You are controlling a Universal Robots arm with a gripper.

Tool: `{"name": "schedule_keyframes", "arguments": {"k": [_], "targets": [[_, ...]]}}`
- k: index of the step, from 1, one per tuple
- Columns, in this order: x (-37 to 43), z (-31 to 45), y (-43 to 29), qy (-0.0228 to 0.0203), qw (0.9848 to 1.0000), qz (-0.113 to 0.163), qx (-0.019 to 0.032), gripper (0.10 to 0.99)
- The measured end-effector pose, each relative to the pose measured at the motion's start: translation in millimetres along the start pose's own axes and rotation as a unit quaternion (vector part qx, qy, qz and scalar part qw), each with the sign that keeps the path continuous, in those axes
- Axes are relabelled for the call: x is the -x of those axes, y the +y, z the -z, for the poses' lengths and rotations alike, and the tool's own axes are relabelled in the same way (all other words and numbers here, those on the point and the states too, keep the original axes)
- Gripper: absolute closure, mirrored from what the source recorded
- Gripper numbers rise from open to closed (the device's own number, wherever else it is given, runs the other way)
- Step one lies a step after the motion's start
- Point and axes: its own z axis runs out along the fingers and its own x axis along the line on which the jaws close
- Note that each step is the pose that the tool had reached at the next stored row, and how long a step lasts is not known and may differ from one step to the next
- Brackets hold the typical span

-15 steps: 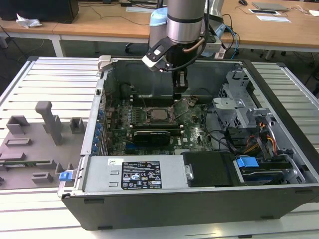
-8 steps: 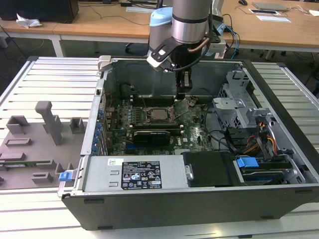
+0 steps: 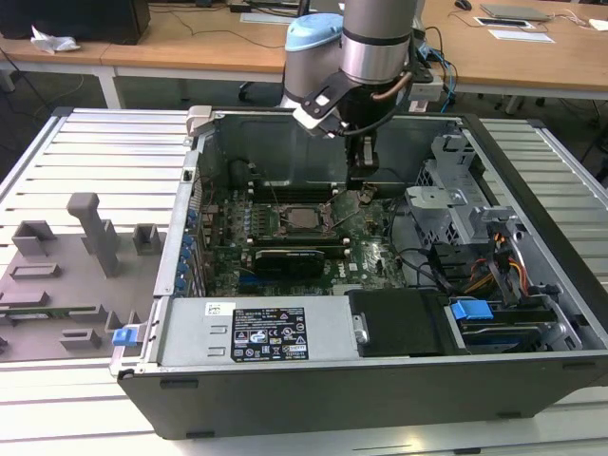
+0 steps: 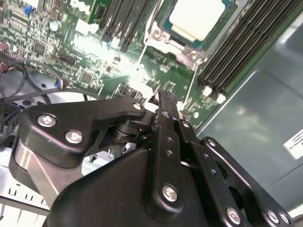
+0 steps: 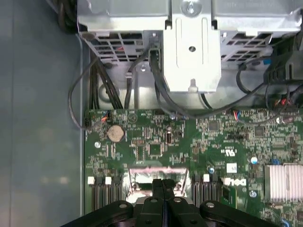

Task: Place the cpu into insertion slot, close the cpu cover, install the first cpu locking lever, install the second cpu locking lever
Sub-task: 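Close the cpu cover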

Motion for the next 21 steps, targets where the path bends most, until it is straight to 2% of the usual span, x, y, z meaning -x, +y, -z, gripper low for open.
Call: {"name": "schedule_keyframes", "arguments": {"k": [7,10,14,15,21], "targets": [[-0.3,-1.3,23.7,0.0,1.0,0.0,-0.0005,0.98],[-0.2,-1.8,24.8,-0.0001,1.0,0.0,-0.0005,0.98],[-0.3,-10.1,24.6,0.0,1.0,0.0,-0.0005,0.98],[-0.2,-14.9,24.4,-0.0001,1.0,0.0,-0.0005,0.98],[-0.3,-22.0,25.4,0.0,1.0,0.0,-0.0005,0.98]]}}
